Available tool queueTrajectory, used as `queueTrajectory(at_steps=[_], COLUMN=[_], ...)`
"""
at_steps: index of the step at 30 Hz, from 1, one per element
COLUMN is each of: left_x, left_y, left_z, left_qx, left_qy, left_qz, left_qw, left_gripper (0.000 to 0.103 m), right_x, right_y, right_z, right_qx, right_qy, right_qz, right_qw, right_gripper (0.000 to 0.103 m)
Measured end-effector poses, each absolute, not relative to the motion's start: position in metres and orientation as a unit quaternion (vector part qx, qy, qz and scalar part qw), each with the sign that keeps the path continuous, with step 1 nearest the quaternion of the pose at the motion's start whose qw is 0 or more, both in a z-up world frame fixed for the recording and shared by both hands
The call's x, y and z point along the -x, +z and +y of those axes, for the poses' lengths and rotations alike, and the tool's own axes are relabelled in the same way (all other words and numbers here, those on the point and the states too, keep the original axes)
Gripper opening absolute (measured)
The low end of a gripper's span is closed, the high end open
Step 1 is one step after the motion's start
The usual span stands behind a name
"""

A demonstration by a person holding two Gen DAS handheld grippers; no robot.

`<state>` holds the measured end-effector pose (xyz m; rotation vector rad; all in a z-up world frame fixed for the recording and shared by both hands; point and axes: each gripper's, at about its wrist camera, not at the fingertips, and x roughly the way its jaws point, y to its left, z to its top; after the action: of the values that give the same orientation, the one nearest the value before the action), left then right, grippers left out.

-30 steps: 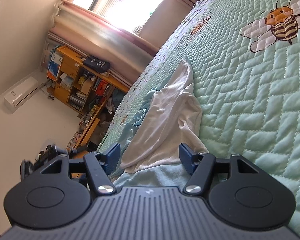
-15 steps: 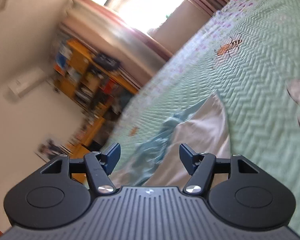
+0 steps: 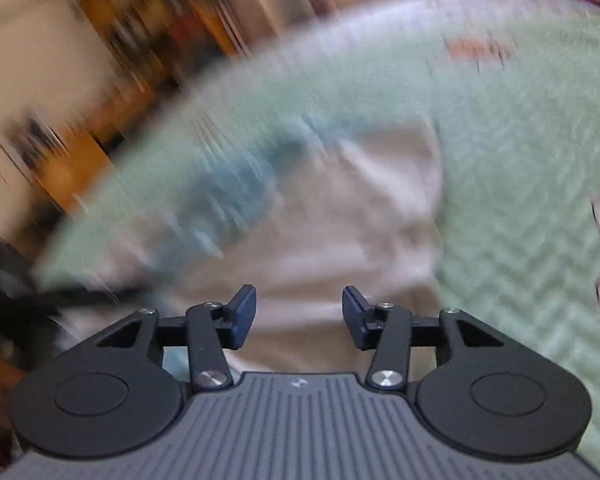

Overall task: Fold clothes
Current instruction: 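Release the fabric and pull both tools back from the folded jacket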

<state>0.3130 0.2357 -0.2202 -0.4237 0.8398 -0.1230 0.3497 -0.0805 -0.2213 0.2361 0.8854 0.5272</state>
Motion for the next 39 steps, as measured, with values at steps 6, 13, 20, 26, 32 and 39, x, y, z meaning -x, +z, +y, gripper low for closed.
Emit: queueTrajectory(at_steps=[6,13,20,26,32,39], left_x=[-0.287,-0.261,-0.237,-0.204,-0.172,-0.137], left_y=[-0.206,-0.197,-0.191,-0.191,-0.182,-0.165], left_z=[0.226,0.227,0.231,0.229,0.226,0.217], left_qx=[0.15,0.101,0.076,0.058,0.046,0.028], left_qy=[-0.041,-0.024,-0.016,-0.016,-0.012,-0.017], left_qz=[0.417,0.422,0.427,0.44,0.445,0.432], left_qw=[0.895,0.901,0.901,0.896,0.894,0.901], left_gripper=[0.099,0.1,0.101,0.102,0.102,0.102], right_x=[-0.323,-0.317,-0.265,-0.194,-0.159,-0.126], right_y=[-0.184,-0.206,-0.195,-0.191,-0.197,-0.184], right_z=[-0.071,-0.058,-0.053,-0.02,-0.002,-0.007], right_qx=[-0.095,-0.098,-0.102,-0.045,-0.016,-0.059], right_qy=[0.232,0.215,0.211,0.234,0.201,0.212], right_qz=[0.364,0.398,0.38,0.363,0.382,0.346], right_qw=[0.897,0.886,0.895,0.901,0.902,0.912], right_gripper=[0.041,0.049,0.051,0.074,0.074,0.074])
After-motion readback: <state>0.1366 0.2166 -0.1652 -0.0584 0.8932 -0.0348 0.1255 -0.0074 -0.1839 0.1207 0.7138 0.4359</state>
